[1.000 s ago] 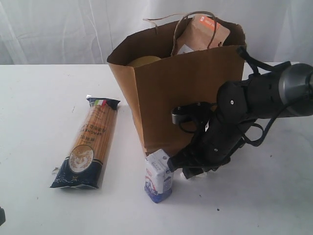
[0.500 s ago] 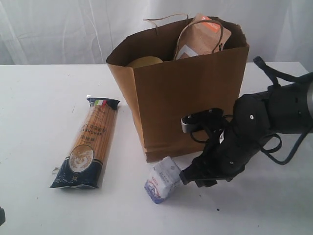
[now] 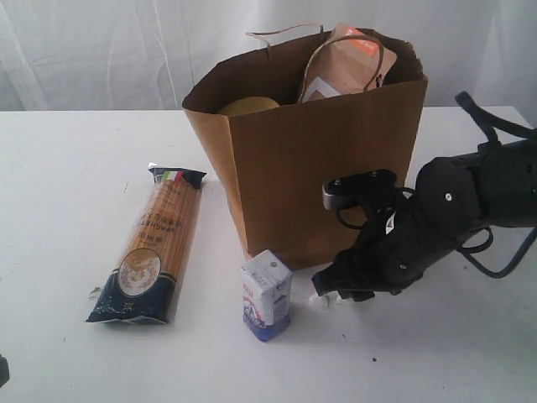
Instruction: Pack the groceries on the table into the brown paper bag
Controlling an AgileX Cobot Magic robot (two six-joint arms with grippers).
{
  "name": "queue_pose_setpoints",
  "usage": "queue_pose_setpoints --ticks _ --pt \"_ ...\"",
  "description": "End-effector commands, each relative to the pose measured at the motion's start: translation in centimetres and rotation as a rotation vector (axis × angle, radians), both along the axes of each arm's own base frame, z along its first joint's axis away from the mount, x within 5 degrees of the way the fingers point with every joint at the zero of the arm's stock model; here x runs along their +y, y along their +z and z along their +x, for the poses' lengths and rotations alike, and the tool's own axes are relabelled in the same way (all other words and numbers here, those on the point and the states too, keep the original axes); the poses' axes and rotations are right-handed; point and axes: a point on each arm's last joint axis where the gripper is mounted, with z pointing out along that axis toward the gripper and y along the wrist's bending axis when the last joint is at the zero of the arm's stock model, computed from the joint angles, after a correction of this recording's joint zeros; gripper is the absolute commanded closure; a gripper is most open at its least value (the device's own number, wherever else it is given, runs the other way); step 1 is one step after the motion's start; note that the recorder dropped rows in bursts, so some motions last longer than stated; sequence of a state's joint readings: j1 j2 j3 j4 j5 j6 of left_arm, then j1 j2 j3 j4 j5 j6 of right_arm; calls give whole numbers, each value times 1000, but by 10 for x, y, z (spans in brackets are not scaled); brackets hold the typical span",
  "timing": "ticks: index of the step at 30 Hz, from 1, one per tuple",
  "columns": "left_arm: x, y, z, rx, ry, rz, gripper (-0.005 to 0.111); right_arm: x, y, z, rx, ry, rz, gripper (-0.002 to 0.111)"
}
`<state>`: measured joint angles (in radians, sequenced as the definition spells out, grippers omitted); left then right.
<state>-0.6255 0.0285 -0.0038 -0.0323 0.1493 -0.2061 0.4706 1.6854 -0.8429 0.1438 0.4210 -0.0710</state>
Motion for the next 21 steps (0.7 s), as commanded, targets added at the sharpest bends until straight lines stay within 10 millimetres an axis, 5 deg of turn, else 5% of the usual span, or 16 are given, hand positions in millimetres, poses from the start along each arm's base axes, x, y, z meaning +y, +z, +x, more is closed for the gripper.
queue_pose_setpoints --ticks 1,21 --pt "0 -1 0 -1 -4 0 107 -2 -3 2 -13 -13 4 62" --pt "0 -1 0 -1 -4 0 107 0 -37 6 56 4 -39 68"
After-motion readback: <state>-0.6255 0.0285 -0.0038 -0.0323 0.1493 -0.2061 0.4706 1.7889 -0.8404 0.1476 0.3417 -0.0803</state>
